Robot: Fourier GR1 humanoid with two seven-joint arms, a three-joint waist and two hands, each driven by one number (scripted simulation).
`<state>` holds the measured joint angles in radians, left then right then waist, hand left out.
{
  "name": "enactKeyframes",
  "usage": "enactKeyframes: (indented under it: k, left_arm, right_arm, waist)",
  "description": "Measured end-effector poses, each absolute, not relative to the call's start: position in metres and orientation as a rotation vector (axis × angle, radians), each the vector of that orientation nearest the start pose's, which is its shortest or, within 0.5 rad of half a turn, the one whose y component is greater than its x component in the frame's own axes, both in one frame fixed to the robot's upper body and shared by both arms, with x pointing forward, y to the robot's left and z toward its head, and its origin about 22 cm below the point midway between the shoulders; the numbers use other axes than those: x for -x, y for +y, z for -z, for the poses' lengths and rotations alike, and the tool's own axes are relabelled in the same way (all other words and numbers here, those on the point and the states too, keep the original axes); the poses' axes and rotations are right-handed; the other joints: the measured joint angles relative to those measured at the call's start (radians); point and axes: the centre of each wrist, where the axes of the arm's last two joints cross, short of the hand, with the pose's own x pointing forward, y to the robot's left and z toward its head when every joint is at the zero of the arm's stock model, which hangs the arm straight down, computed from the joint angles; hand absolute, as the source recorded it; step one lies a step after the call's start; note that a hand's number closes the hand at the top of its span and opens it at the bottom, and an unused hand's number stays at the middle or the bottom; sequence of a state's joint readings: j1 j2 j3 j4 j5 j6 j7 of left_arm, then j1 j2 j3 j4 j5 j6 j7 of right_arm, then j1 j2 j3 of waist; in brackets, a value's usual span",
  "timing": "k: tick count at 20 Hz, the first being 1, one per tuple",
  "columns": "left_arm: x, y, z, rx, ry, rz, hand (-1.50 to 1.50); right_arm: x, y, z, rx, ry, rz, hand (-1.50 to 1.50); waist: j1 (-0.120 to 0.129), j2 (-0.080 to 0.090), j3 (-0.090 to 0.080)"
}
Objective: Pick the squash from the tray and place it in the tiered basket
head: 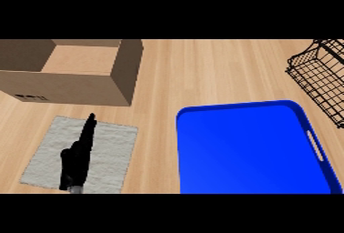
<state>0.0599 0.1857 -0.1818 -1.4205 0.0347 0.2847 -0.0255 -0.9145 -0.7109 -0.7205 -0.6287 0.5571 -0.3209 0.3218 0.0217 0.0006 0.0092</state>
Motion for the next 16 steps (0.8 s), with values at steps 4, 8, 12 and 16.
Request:
enactKeyframes:
  k: [4,8,12,16]
  left_arm:
    - [-0.218,0.244,0.043,-0.262,-1.370,0.028,0.00]
    - [-0.213,0.249,0.044,-0.275,-1.363,0.018,0.00]
    - [-0.208,0.253,0.044,-0.288,-1.355,0.004,0.00]
    - [-0.204,0.254,0.045,-0.309,-1.339,-0.022,0.00]
  right_arm:
    - [-0.359,-0.491,-0.226,1.182,-1.301,0.627,-1.50]
    - [-0.334,-0.514,-0.241,1.299,-1.275,0.769,-1.50]
    - [-0.294,-0.541,-0.250,1.353,-1.234,0.887,-1.50]
    - [-0.246,-0.561,-0.259,1.354,-1.210,0.951,-1.50]
  waist:
    - [-0.011,-0.003,-0.002]
    - [-0.029,-0.010,-0.004]
    - [-0.049,-0.015,-0.005]
    - [-0.073,-0.021,-0.006]
